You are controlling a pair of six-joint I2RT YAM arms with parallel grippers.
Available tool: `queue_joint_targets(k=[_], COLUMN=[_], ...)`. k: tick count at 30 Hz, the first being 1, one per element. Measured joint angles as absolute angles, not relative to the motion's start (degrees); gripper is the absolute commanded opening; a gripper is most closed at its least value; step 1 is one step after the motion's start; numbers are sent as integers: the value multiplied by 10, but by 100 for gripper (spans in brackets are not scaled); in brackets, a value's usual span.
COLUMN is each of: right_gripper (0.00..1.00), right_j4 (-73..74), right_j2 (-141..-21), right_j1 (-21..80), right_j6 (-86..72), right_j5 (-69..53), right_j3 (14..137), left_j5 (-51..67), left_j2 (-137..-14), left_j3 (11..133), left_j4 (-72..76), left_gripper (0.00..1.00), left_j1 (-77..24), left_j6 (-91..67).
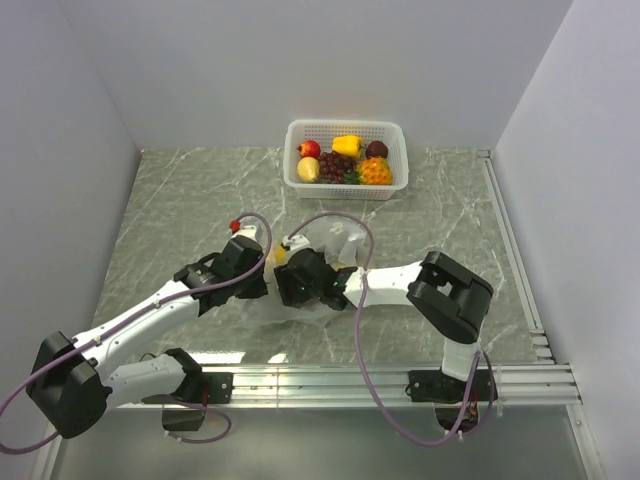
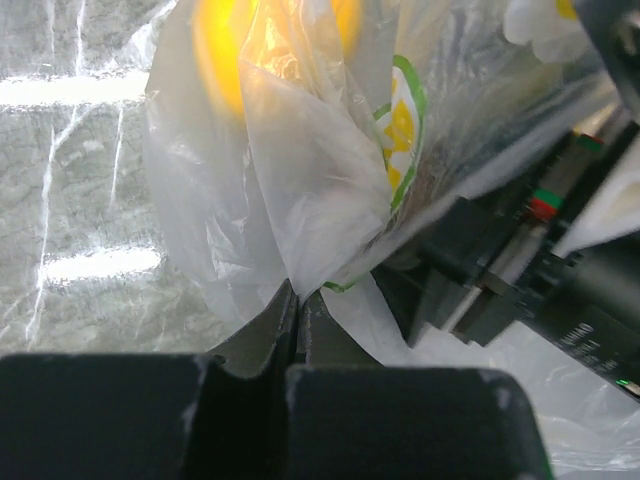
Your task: Untie the knot of the plastic bag and take out the fruit
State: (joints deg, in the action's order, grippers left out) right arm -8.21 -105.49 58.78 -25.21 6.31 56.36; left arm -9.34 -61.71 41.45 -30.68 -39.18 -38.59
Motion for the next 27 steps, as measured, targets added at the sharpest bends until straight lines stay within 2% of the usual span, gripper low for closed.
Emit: queue_joint_targets(k=[2, 5, 15, 22, 27], right_gripper=[10, 0, 0, 0, 0], right_j4=[-81, -77, -62, -49, -43], right_j2=[-1042, -1004, -796, -656, -627], right_j1=[588, 589, 589, 589, 583], right_j6=[-250, -241, -184, -122, -96], right_j5=[68, 80, 101, 35, -25], right_j3=[551, 522, 479, 483, 529], left_j5=[-94, -96, -107, -122, -123], left_j2=[-617, -617, -617, -621, -628], left_j3=[415, 415, 415, 442, 448], left_j4=[-307, -307, -309, -322, -320], left_gripper=[1, 1, 1, 1, 1], left_j1=[-392, -392, -392, -392, -392], left_j6=[-386, -386, -379, -350, -335])
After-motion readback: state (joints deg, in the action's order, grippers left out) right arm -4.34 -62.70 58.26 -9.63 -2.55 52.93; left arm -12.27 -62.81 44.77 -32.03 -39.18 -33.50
